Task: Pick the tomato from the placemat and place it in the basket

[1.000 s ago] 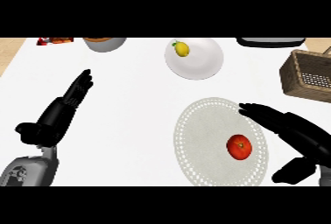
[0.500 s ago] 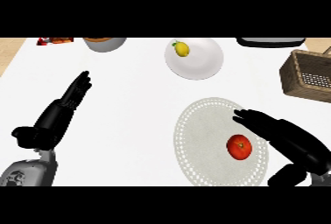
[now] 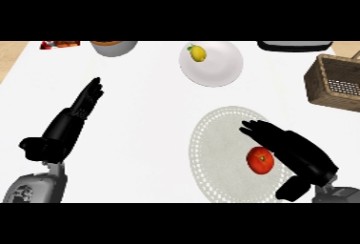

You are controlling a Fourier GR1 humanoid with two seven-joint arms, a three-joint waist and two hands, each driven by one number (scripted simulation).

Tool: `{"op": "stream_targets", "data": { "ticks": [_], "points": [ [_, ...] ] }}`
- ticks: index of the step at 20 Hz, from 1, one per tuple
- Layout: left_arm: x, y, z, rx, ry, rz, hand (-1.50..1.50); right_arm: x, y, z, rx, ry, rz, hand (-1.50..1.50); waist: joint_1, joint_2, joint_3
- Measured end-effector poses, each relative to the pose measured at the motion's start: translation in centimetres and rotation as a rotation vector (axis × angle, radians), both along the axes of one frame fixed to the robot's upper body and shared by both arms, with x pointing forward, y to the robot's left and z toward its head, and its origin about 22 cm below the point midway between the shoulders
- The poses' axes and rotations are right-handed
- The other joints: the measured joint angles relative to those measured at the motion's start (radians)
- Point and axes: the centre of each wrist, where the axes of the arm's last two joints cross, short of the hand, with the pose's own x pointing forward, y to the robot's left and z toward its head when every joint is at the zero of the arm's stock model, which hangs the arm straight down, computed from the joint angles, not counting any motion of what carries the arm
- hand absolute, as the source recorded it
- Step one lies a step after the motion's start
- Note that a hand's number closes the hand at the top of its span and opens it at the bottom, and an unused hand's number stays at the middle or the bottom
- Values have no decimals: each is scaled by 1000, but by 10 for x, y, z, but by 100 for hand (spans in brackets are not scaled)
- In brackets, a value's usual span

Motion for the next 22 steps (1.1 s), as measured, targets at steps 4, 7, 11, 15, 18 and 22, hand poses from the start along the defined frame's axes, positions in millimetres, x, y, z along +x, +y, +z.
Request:
{"op": "stream_targets", "data": {
  "ticks": [4,7,11,15,18,22],
  "points": [
    [0,5,-1,1,-1,-1,0,8,0,-7,-38,11,-10,-150,1,0,0],
    [3,11,-4,5,0,8,0,9,-7,-15,-55,22,-22,-150,0,0,0],
    [-3,4,-2,2,0,3,0,8,-2,-25,-70,40,-22,-150,1,0,0],
    [-3,7,-4,2,2,2,0,13,3,-35,-80,68,-9,-150,1,0,0],
    [-3,8,0,5,-5,2,0,14,3,-41,-101,99,17,150,1,-1,-1],
    [-2,15,3,6,-1,4,0,17,4,-46,-150,94,60,150,2,-5,-8]
  ]
}}
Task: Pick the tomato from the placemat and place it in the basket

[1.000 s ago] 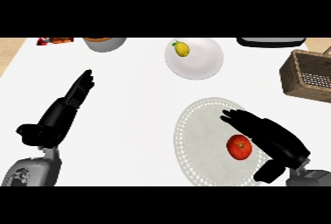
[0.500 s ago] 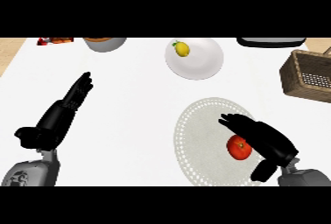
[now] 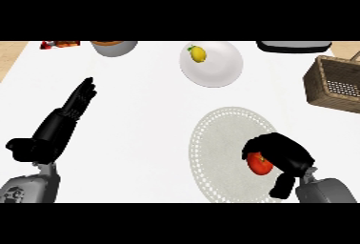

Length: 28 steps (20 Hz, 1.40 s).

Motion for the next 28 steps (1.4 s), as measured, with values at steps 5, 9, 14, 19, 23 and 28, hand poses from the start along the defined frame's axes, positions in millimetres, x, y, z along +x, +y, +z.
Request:
{"op": "stream_targets", "data": {
  "ticks": [5,9,14,19,23,28],
  "points": [
    [2,-5,1,-2,-10,-4,0,-1,-3,-3,-26,-26,41,150,-1,-4,-5],
    [6,-4,4,-2,-4,-5,0,-3,3,-4,-55,-96,103,150,-2,-6,-11],
    [1,1,4,-3,6,2,0,-15,-3,1,-48,-156,31,150,-9,-6,-7],
    [-1,1,0,-4,9,28,0,-38,-23,37,-42,-186,-217,150,-35,-5,2],
    [-1,4,-2,0,10,27,0,-61,-23,71,58,-191,-336,150,-34,-3,5],
    [-3,4,-2,0,11,27,0,-87,-16,105,319,-197,-411,150,-34,-3,6]
  ]
}}
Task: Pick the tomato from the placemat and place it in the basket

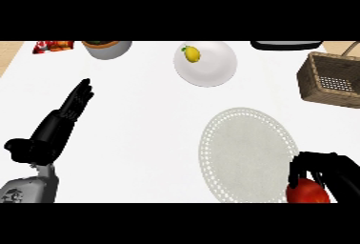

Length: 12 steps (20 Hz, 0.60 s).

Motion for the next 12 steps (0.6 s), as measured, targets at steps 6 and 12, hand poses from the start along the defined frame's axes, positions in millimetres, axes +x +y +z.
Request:
{"op": "stream_targets", "data": {
  "ticks": [6,12],
  "points": [
    [2,-6,1,0,-6,5,0,-19,-1,36,266,-145,-53,150,1,0,0],
    [0,-6,0,3,-4,7,0,-19,-8,59,370,-160,-138,150,-1,-3,-1]
  ]
}}
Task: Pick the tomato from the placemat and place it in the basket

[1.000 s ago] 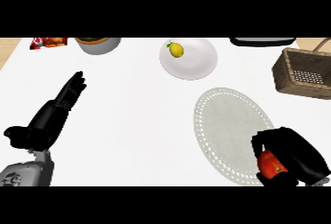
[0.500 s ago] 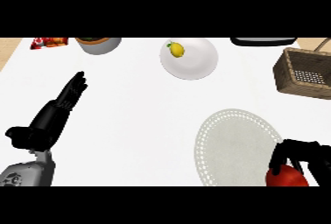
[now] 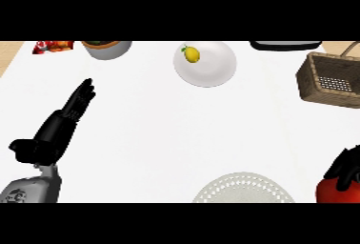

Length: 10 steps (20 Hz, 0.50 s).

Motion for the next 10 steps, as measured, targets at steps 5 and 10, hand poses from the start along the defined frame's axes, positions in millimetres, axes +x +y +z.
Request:
{"op": "stream_targets", "data": {
  "ticks": [5,10],
  "points": [
    [1,-2,-1,-7,9,-8,0,5,-10,35,-5,-32,-95,150,3,0,-1],
    [7,-8,0,-8,5,-26,0,13,-17,86,-19,-100,-195,150,18,4,0]
  ]
}}
